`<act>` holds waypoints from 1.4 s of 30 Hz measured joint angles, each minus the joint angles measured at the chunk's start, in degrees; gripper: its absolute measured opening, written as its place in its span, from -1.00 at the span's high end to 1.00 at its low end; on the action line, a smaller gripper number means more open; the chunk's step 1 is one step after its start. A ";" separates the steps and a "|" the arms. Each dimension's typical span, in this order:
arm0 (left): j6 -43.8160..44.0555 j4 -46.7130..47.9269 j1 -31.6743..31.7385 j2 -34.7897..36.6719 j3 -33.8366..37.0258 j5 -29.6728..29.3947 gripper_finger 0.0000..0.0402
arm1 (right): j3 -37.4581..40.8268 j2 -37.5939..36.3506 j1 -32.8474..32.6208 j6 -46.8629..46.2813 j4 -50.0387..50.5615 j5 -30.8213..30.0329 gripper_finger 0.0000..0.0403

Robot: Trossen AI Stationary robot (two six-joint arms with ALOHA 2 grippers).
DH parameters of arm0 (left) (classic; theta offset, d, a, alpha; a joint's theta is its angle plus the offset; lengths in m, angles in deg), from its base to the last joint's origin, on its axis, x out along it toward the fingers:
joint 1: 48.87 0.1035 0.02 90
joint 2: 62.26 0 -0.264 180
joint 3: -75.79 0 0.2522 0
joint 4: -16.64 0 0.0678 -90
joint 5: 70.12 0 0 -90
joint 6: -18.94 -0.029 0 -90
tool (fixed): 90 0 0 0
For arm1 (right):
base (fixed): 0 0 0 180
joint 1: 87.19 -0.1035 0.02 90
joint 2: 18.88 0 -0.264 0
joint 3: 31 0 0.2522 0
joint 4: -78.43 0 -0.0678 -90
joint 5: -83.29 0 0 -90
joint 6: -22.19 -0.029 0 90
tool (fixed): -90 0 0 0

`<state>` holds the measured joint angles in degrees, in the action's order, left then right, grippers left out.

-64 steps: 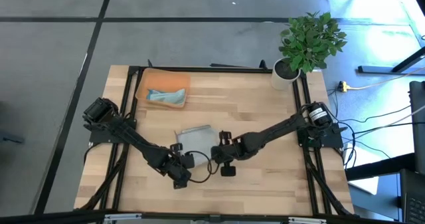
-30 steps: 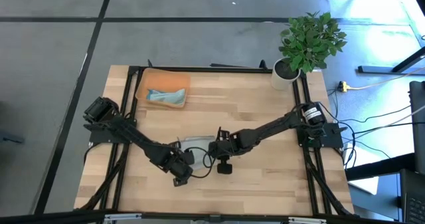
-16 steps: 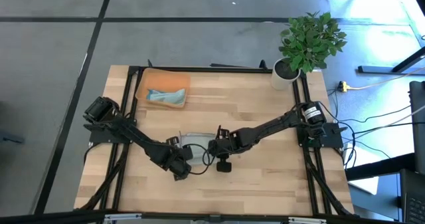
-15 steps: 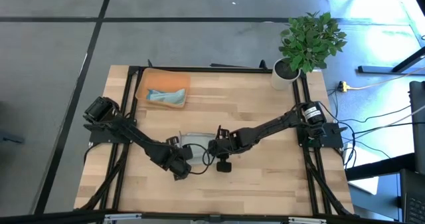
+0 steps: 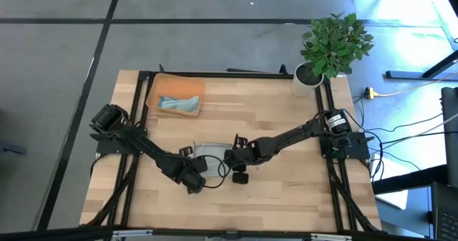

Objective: Roll microfiber towels into tight, uniform cylinder then place into a basket
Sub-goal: Roll the gray microfiber cloth

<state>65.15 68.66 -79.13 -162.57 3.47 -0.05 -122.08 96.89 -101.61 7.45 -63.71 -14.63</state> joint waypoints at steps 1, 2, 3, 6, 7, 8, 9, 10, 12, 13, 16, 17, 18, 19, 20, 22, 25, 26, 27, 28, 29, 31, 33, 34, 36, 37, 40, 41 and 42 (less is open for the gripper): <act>-0.02 0.00 0.00 0.00 0.00 -0.24 0.68 | 0.00 0.00 -0.01 0.47 0.00 0.00 0.38; -0.08 0.00 0.07 0.00 0.00 -0.71 0.64 | 0.00 0.00 -0.01 1.69 0.02 0.00 0.36; -0.08 0.00 0.23 0.00 0.00 -1.50 0.61 | 0.00 0.00 0.00 3.05 0.02 -0.02 0.35; -1.34 0.00 0.93 0.00 0.00 -2.26 0.55 | -0.11 0.00 0.01 5.94 0.14 -0.05 0.34; -1.75 -0.02 1.16 0.00 0.00 -2.15 0.54 | -0.38 0.00 0.01 6.23 0.52 -0.04 0.34; -2.21 -0.02 1.42 0.00 0.00 -2.03 0.54 | -0.74 0.00 0.01 6.29 1.05 -0.06 0.34; -2.60 -0.02 1.66 0.00 0.00 -2.00 0.54 | -1.24 0.00 0.01 6.27 1.65 -0.06 0.35; -3.06 -0.02 1.85 0.00 0.00 -1.94 0.55 | -1.77 0.00 0.01 6.27 2.31 -0.07 0.36; -3.19 0.02 2.35 0.00 0.00 -1.94 0.56 | -3.14 0.00 0.01 6.27 3.94 -0.07 0.38; -3.34 0.23 2.59 0.00 -0.04 -1.96 0.56 | -4.00 0.00 0.01 6.27 4.91 -0.09 0.38; -5.10 2.56 2.95 0.00 -0.71 -1.95 0.57 | -6.28 0.00 -0.31 6.26 7.50 -0.97 0.40; -5.86 3.47 2.95 0.00 -1.06 -1.94 0.57 | -6.85 0.00 -0.56 6.26 8.04 -2.31 0.41; -6.25 4.48 2.95 0.00 -1.44 -1.94 0.57 | -7.27 0.00 -0.92 6.44 8.33 -4.10 0.41; -6.34 5.54 2.95 0.00 -1.90 -1.95 0.57 | -7.60 0.00 -1.34 7.02 8.45 -5.62 0.41; -6.43 6.73 2.95 0.00 -2.43 -2.06 0.57 | -7.79 0.00 -1.83 7.84 8.46 -6.45 0.41; -6.51 8.75 2.89 0.00 -3.52 -2.62 0.57 | -7.85 0.00 -2.77 9.17 8.48 -6.78 0.41; -7.01 9.77 2.43 0.00 -4.63 -3.72 0.57 | -7.85 0.00 -4.08 9.23 8.63 -6.78 0.41; -7.66 9.74 2.29 0.00 -4.91 -4.04 0.57 | -7.85 0.00 -4.48 9.38 8.61 -6.77 0.41; -8.07 9.76 2.13 0.00 -5.17 -4.37 0.57 | -7.85 0.00 -4.85 9.96 8.63 -6.76 0.41; -8.46 9.86 1.98 0.00 -5.41 -4.65 0.57 | -7.85 0.00 -5.26 10.75 8.59 -6.75 0.41; -8.50 9.86 1.82 0.00 -5.65 -4.67 0.57 | -7.85 0.00 -5.68 11.70 8.58 -6.71 0.41; -8.43 10.34 1.31 0.00 -6.33 -4.67 0.57 | -7.78 0.00 -6.66 13.75 8.14 -6.66 0.41; -8.43 10.65 0.41 0.00 -7.11 -4.71 0.57 | -6.62 -0.04 -7.71 17.13 5.61 -6.60 0.41; -8.41 10.74 -0.17 0.00 -7.48 -4.83 0.57 | -5.64 -0.04 -8.26 18.80 3.82 -6.54 0.41; -8.41 10.74 -1.40 0.00 -8.33 -5.03 0.57 | -3.53 -0.04 -9.25 21.84 0.35 -6.49 0.41; -8.40 10.75 -1.99 0.00 -8.67 -5.07 0.57 | -2.47 -0.04 -9.59 23.23 -1.61 -6.49 0.41; -7.84 10.75 -3.63 0.00 -9.36 -5.09 0.57 | 0.99 -0.04 -9.96 25.93 -7.92 -6.95 0.41; -7.53 10.75 -4.10 0.00 -9.51 -5.09 0.57 | 2.07 -0.04 -9.90 26.98 -9.99 -7.64 0.41; -7.32 10.76 -4.54 0.00 -9.62 -5.11 0.57 | 3.09 -0.04 -9.82 27.85 -12.34 -8.34 0.41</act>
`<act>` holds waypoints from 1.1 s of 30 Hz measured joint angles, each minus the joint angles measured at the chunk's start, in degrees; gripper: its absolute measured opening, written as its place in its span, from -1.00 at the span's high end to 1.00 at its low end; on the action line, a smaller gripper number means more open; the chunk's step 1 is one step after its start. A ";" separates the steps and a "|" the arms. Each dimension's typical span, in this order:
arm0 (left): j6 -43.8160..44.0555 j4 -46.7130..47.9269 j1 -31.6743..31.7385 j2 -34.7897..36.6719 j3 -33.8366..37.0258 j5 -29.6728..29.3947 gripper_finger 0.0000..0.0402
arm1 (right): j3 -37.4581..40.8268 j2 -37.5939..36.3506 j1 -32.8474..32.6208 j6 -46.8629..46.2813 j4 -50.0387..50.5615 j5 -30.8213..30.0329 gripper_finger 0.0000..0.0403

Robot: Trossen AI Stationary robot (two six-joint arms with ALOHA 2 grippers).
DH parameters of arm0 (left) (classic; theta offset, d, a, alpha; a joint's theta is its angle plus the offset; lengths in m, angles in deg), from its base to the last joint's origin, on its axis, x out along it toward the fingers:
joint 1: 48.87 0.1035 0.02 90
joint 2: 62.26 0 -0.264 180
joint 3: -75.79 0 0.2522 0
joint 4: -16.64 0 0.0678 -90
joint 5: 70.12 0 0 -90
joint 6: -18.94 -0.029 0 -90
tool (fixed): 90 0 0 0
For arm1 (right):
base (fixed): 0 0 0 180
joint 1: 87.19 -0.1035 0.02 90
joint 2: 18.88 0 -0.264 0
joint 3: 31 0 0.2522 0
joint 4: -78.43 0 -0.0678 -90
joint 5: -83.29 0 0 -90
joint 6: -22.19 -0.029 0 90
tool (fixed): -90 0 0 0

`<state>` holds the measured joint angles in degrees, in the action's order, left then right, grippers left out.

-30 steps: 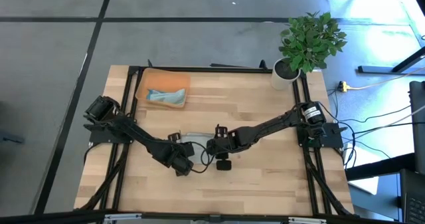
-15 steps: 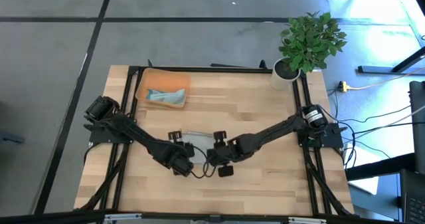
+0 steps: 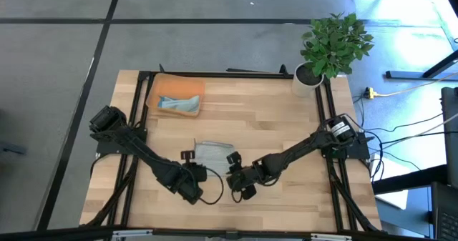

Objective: Roll microfiber towels into tight, uniform cylinder then place into a basket
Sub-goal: Roll the gray microfiber cloth

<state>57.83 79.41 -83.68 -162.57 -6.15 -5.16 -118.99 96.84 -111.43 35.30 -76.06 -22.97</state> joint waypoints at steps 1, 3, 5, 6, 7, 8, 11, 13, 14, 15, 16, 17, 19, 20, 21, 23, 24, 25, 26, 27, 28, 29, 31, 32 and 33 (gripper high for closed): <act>0.10 -0.04 -0.37 0.00 -0.04 0.02 0.57 | 1.08 0.00 0.10 0.98 -2.30 -0.22 0.41; 0.97 -0.02 -1.01 0.00 -0.08 -0.04 0.57 | 3.01 0.00 0.52 2.33 -5.37 -0.36 0.41; 1.43 -0.02 -1.45 0.00 -0.08 -0.04 0.57 | 4.85 0.00 1.08 2.42 -7.76 -0.21 0.41; 1.46 -0.04 -1.62 0.00 -0.08 -0.07 0.57 | 5.47 0.00 1.41 2.42 -8.36 -0.14 0.41; 1.48 -0.05 -1.74 0.00 -0.08 -0.09 0.57 | 6.09 0.00 1.76 2.42 -8.68 -0.13 0.41; 1.48 -0.05 -1.80 0.00 -0.08 -0.08 0.57 | 6.61 0.00 2.11 2.40 -8.94 -0.15 0.41; 1.51 -0.07 -1.80 0.00 -0.08 -0.09 0.57 | 8.34 0.00 2.96 2.27 -11.03 -0.17 0.41; 1.52 -0.11 -1.77 0.00 -0.08 -0.09 0.57 | 9.30 0.00 3.27 2.20 -11.90 0.67 0.41; 1.54 -0.13 -1.75 0.02 -0.08 -0.09 0.57 | 9.68 0.00 3.48 2.20 -12.02 1.66 0.41; 1.58 -0.12 -1.77 0.02 -0.08 -0.09 0.57 | 10.00 0.00 3.65 2.16 -12.09 2.61 0.41; 1.63 -0.17 -1.77 0.02 -0.08 -0.09 0.57 | 10.33 -0.08 3.89 1.84 -12.38 3.11 0.41; 1.66 -0.20 -1.77 0.02 -0.08 -0.09 0.57 | 10.66 -0.16 4.10 0.84 -12.60 3.40 0.41; 1.68 -0.22 -1.77 0.02 -0.08 -0.09 0.57 | 11.23 -0.22 4.40 -0.90 -12.89 2.85 0.41; 1.68 -0.29 -1.77 0.02 -0.08 -0.09 0.57 | 11.51 -0.22 4.51 -1.50 -13.18 2.65 0.41; 1.68 -0.45 -1.77 0.02 -0.08 -0.09 0.57 | 11.66 -0.25 4.59 -2.30 -13.27 2.29 0.41; 1.68 -1.04 -1.77 0.04 -0.08 -0.09 0.57 | 11.70 -0.26 4.75 -2.88 -13.02 0.94 0.43; 1.66 -1.53 -1.77 0.04 -0.07 -0.09 0.57 | 11.71 -0.26 4.79 -3.37 -12.95 0.21 0.46; 1.62 -2.21 -1.77 0.04 0.00 -0.19 0.57 | 11.74 -0.26 4.80 -3.61 -12.84 -0.66 0.49; 1.60 -3.13 -1.77 0.06 0.25 -0.33 0.57 | 11.77 -0.26 4.80 -3.61 -12.73 -1.42 0.53; 1.51 -3.78 -1.77 0.07 0.63 -0.38 0.57 | 11.80 -0.24 4.80 -3.62 -12.62 -2.07 0.58; 1.23 -4.20 -1.77 0.09 1.11 -0.39 0.57 | 11.81 -0.22 4.81 -3.75 -12.58 -2.40 0.64; 0.89 -4.60 -1.77 0.09 1.70 -0.40 0.57 | 11.81 -0.22 4.89 -3.86 -12.61 -2.50 0.71; 0.08 -6.42 -1.77 0.09 3.44 -0.42 0.57 | 11.81 -0.22 5.00 -3.88 -12.82 -2.15 0.86; -0.26 -7.01 -1.77 0.09 4.42 -0.42 0.57 | 11.81 -0.22 5.02 -3.83 -12.84 -1.88 0.92; -0.36 -7.08 -1.77 0.09 5.33 -0.42 0.57 | 11.81 -0.22 5.02 -3.83 -12.84 -1.74 0.94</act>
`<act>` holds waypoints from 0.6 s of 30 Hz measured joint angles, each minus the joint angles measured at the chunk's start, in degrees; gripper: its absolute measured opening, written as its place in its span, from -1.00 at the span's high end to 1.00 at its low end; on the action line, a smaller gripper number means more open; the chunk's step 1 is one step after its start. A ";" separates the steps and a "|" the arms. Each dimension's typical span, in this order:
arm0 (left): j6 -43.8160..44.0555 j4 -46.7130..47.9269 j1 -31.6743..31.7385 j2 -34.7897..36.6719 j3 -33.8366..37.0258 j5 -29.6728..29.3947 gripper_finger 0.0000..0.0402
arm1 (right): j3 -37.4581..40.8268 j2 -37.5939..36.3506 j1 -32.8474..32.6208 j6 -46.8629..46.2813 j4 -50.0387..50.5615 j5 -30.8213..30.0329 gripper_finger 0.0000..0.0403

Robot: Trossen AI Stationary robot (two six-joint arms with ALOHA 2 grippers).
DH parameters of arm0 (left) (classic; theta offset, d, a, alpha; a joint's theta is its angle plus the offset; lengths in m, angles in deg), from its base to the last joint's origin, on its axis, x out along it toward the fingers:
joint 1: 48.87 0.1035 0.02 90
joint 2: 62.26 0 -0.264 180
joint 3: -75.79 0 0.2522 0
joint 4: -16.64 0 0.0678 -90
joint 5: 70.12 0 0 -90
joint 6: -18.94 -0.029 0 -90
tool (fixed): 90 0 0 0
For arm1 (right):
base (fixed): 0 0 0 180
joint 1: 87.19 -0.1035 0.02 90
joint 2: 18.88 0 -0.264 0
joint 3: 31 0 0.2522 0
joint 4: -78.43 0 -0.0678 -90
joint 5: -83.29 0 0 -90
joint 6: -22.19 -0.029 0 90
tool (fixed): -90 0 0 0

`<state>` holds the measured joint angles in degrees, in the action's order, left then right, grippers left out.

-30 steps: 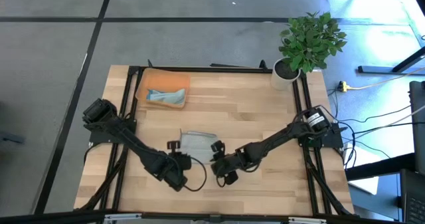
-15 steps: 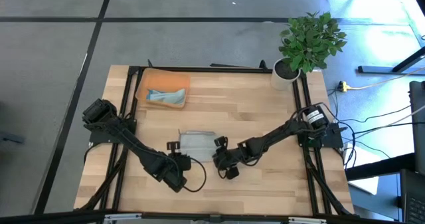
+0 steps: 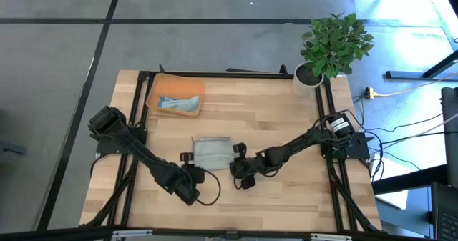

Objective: Roll microfiber towels into tight, uniform cylinder then place into a basket
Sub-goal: Roll the gray microfiber cloth

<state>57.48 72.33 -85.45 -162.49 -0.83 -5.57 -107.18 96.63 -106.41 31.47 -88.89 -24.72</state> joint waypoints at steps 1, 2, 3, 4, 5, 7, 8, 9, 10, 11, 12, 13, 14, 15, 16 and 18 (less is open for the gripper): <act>-0.12 -0.08 0.00 0.00 0.78 -0.08 0.57 | 0.00 0.00 0.00 -0.02 0.00 0.07 0.94; -0.12 -0.32 0.00 0.00 1.61 -0.43 0.57 | 0.00 0.00 0.00 -0.02 0.00 0.16 0.93; -0.14 -0.39 0.00 0.00 2.50 -1.05 0.57 | 0.00 0.02 0.00 -0.02 0.00 0.24 0.92; -0.27 -0.42 0.00 0.00 3.37 -2.03 0.57 | 0.00 0.02 0.02 -0.02 0.00 0.30 0.91; -0.70 -0.75 0.00 0.00 4.13 -2.89 0.57 | 0.00 0.02 0.04 -0.02 0.00 0.35 0.91; -2.77 -3.29 0.11 0.00 5.66 -3.58 0.57 | 0.02 0.02 0.04 -0.02 0.00 0.43 0.93; -4.07 -4.61 0.24 0.00 6.46 -3.61 0.57 | 0.02 0.04 0.04 -0.02 0.01 0.49 0.94; -5.34 -5.70 0.29 0.00 7.20 -3.61 0.57 | 0.02 0.04 0.04 -0.02 0.02 0.54 0.94; -6.34 -6.84 0.33 0.00 7.76 -3.61 0.57 | 0.02 0.07 0.04 -0.02 0.02 0.60 0.94; -7.11 -8.03 0.35 0.00 8.16 -3.63 0.57 | 0.02 0.07 0.04 -0.02 0.02 0.67 0.94; -7.46 -9.18 0.37 0.00 8.56 -3.63 0.57 | 0.02 0.07 0.04 -0.02 0.02 0.71 0.94; -7.65 -9.88 0.46 0.00 9.01 -3.65 0.57 | 0.02 0.07 0.04 -0.02 0.01 0.75 0.94; -7.65 -10.30 0.55 0.00 9.52 -3.65 0.57 | 0.02 0.07 0.02 -0.02 0.02 0.75 0.94; -7.60 -10.63 0.63 0.00 10.03 -3.66 0.57 | 0.02 0.07 0.02 -0.02 0.02 0.75 0.94; -7.40 -10.95 0.68 0.00 10.50 -3.78 0.57 | 0.02 0.07 0.02 -0.02 0.00 0.79 0.94; -6.97 -11.74 0.68 0.00 11.62 -4.21 0.57 | 0.04 0.10 0.02 -0.02 -0.06 0.91 0.94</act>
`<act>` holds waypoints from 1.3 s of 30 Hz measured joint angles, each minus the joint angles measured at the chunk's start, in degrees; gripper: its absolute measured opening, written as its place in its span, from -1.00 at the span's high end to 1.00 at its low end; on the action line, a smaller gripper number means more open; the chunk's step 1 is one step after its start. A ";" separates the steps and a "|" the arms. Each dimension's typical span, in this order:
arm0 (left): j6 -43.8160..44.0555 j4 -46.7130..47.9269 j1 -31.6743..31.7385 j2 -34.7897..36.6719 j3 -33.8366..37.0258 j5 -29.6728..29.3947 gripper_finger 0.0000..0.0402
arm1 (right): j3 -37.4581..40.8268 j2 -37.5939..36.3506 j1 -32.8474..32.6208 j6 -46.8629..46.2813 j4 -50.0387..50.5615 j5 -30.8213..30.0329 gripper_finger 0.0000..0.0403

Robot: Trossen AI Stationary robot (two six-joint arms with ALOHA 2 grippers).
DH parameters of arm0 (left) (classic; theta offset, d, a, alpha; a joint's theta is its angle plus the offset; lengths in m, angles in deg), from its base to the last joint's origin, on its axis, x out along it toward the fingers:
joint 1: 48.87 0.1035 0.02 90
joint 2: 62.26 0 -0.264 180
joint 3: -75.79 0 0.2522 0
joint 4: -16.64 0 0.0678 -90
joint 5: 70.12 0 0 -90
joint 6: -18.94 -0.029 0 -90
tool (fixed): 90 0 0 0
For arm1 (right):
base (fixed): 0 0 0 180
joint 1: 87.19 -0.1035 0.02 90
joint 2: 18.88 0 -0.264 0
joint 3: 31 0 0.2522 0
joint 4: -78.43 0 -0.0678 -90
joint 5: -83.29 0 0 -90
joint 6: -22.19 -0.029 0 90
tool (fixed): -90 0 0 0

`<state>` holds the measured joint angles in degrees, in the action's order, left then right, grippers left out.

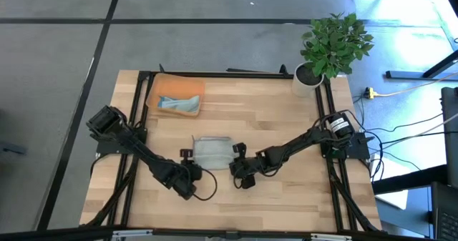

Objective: Roll microfiber towels into tight, uniform cylinder then place into a basket
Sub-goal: Roll the gray microfiber cloth

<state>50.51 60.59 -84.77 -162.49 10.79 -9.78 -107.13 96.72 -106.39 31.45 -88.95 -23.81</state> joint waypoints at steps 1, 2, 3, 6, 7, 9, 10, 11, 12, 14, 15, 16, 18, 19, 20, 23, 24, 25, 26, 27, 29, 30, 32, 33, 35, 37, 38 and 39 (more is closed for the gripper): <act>0.87 -0.55 0.00 0.04 0.57 -0.29 0.57 | 0.00 0.01 0.00 0.00 -0.05 0.08 0.94; 1.81 -0.94 0.04 0.14 1.12 -0.53 0.57 | 0.00 0.01 0.00 0.00 -0.05 0.19 0.94; 2.99 -1.27 0.18 0.22 1.57 -0.66 0.57 | 0.00 0.01 0.00 -0.01 -0.05 0.23 0.94; 7.61 -1.74 0.53 0.31 2.64 -0.49 0.57 | 0.00 0.04 -0.02 -0.02 -0.03 0.23 0.94; 8.69 -1.85 0.64 0.31 2.86 -0.37 0.59 | 0.00 0.04 -0.02 -0.02 -0.03 0.23 0.94; 10.13 -1.86 0.70 0.26 2.96 -0.38 0.66 | -0.10 0.04 -0.02 -0.04 0.11 0.25 0.94; 10.16 -1.91 0.70 0.24 3.02 -0.54 0.71 | -0.35 0.07 -0.02 -0.14 0.44 0.25 0.94; 10.07 -2.12 0.66 0.24 3.08 -0.62 0.77 | -0.67 0.11 -0.02 -0.25 0.81 0.42 0.94; 9.76 -2.32 0.60 0.24 3.10 -0.60 0.84 | -1.06 0.13 -0.01 -0.46 1.34 0.81 0.94; 8.81 -2.59 0.57 0.22 3.12 0.10 0.95 | -2.11 0.18 0.02 -1.63 2.58 2.13 0.94; 8.78 -2.59 0.60 0.25 3.13 0.85 0.97 | -2.69 0.23 -0.11 -2.11 3.44 2.65 0.94; 8.80 -2.60 0.64 0.28 3.10 1.49 0.97 | -3.25 0.24 -0.25 -2.81 4.37 3.35 0.94; 8.77 -2.23 0.64 0.28 2.70 2.80 0.98 | -4.37 0.28 -0.52 -3.61 6.21 4.98 0.94; 8.67 -1.94 0.67 0.25 2.12 4.16 0.98 | -4.94 0.30 -0.52 -4.44 7.33 5.85 0.94; 8.56 -1.64 0.69 0.21 1.39 6.10 0.99 | -5.50 0.30 -0.50 -4.95 8.41 6.90 0.94; 7.73 0.18 0.59 0.03 -1.66 12.07 0.99 | -7.28 0.34 -0.45 -6.31 10.79 9.98 0.94; 6.93 1.09 0.63 -0.05 -2.84 13.66 0.99 | -7.85 0.34 -0.58 -6.48 11.42 10.61 0.94; 5.95 1.78 0.67 -0.12 -4.05 15.31 0.99 | -8.45 0.34 -0.69 -6.75 12.03 11.21 0.94; 5.26 2.54 0.68 -0.21 -5.15 17.19 0.99 | -9.15 0.36 -0.86 -7.22 12.64 11.43 0.94; 4.40 2.88 0.62 -0.32 -6.25 18.78 1.00 | -9.94 0.36 -0.98 -7.63 13.71 11.58 0.94; 3.48 4.21 0.50 -0.33 -8.51 19.60 1.00 | -11.87 0.36 -1.30 -9.32 17.20 11.66 0.94; 3.21 5.05 0.48 -0.33 -9.58 19.55 1.00 | -12.99 0.36 -1.51 -10.63 19.41 11.66 0.94; 2.96 6.87 0.42 -0.33 -11.45 19.03 1.00 | -15.56 0.36 -1.95 -12.61 24.39 11.64 0.94; 2.97 7.59 0.37 -0.31 -12.22 19.11 1.00 | -16.65 0.34 -2.16 -13.61 26.21 11.64 0.94; 3.41 8.04 0.32 -0.31 -13.16 20.70 1.00 | -18.50 0.34 -2.53 -15.08 28.78 12.89 0.94; 4.08 8.01 0.53 -0.26 -13.74 23.46 1.00 | -19.64 0.34 -2.77 -16.19 29.92 16.03 0.94; 4.40 7.80 0.55 -0.24 -13.89 24.96 1.00 | -19.98 0.34 -2.80 -16.63 29.71 18.18 0.94; 4.84 7.33 0.52 -0.24 -13.92 26.39 1.00 | -20.09 0.34 -2.84 -17.14 29.13 20.48 0.94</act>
<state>55.35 67.92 -84.25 -162.73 -3.13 16.60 -127.23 97.06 -109.23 14.31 -59.82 -3.33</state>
